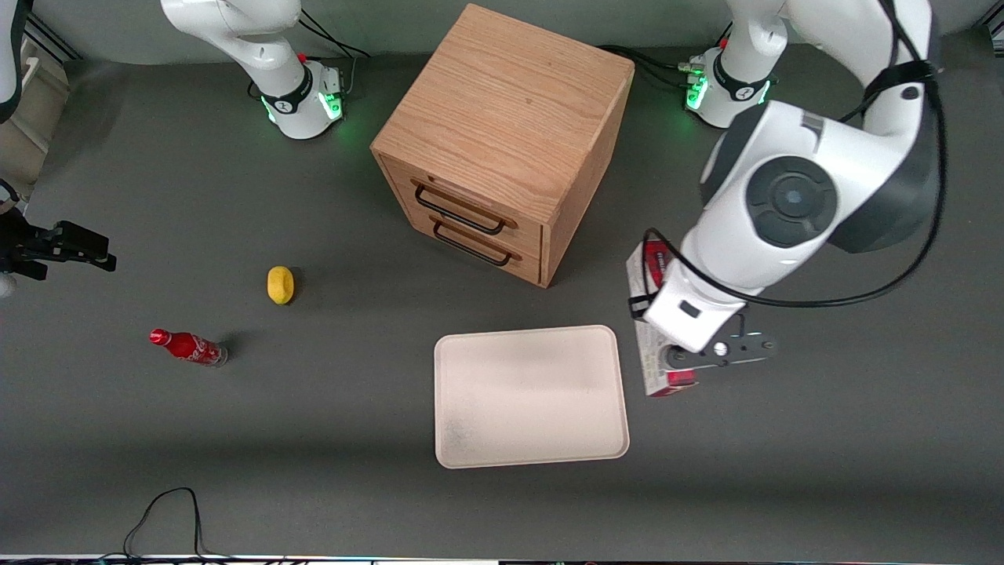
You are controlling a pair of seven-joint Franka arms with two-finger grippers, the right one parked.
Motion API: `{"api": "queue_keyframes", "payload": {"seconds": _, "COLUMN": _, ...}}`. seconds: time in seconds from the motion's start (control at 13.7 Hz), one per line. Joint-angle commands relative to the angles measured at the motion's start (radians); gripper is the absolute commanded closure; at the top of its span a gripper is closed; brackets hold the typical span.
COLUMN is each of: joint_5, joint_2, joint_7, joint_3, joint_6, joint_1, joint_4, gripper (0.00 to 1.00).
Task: Place red cookie box on tray
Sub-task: 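Carry the held cookie box with the left gripper over the white tray, then lower the cookie box onto the tray's rim area with the left gripper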
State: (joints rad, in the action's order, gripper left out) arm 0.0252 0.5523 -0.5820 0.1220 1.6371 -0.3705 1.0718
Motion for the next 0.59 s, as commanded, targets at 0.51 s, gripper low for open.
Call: {"api": "queue_keyframes", "payload": {"seconds": 0.51, "joint_5": 0.059, "joint_2": 0.172, "joint_7": -0.013, "joint_3": -0.021, "joint_6": 0.289, "joint_1": -0.051, "joint_4": 0.095, "gripper": 1.0}}
